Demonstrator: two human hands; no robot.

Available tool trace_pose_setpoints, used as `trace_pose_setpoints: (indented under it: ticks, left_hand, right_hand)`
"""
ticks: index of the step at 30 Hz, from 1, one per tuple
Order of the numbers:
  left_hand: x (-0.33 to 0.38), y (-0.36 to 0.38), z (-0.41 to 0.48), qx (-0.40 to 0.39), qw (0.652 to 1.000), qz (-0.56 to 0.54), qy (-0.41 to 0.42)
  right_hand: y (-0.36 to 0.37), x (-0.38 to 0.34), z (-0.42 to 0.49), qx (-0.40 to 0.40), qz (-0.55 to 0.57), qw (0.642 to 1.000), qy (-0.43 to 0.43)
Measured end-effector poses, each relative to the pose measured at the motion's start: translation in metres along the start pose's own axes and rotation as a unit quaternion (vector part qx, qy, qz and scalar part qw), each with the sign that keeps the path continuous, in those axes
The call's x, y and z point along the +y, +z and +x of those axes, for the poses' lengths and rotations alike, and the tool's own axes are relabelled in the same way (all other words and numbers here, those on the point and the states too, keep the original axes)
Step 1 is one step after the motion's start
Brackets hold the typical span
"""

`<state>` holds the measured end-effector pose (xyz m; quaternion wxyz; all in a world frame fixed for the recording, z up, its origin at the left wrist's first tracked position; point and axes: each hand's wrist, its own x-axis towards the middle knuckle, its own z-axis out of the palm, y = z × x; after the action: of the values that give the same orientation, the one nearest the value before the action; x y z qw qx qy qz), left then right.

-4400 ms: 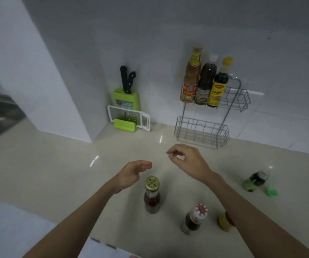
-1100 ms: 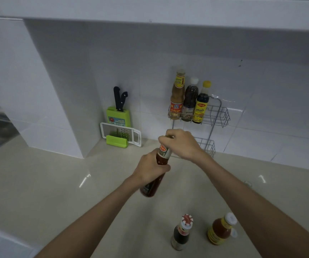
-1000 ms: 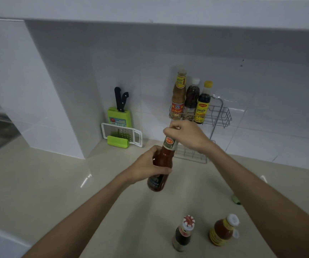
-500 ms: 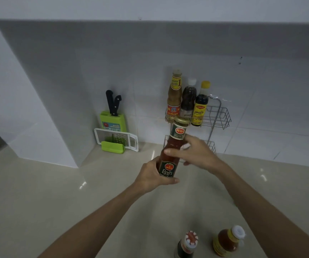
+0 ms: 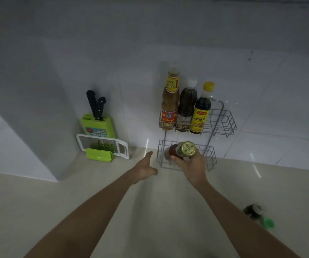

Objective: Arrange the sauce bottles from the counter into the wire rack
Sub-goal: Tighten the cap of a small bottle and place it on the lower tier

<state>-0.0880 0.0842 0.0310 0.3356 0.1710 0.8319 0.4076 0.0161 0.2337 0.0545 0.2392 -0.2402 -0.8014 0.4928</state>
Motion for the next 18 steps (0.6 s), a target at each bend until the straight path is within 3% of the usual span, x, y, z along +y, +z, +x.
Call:
trace_pose_setpoints:
  ticks: [5, 18]
  left_hand:
    - [0.002, 0.003, 0.038, -0.003, 0.998, -0.041, -0.039]
    - [-0.004, 0.011, 0.075, -0.039, 0.993, -0.100, -0.048]
  right_hand:
    - [0.026, 0.022, 0.026, 0.002, 0.026, 1.000, -0.006]
    - [0.051, 0.038, 0.082, -0.093, -0.148, 0.984, 0.026]
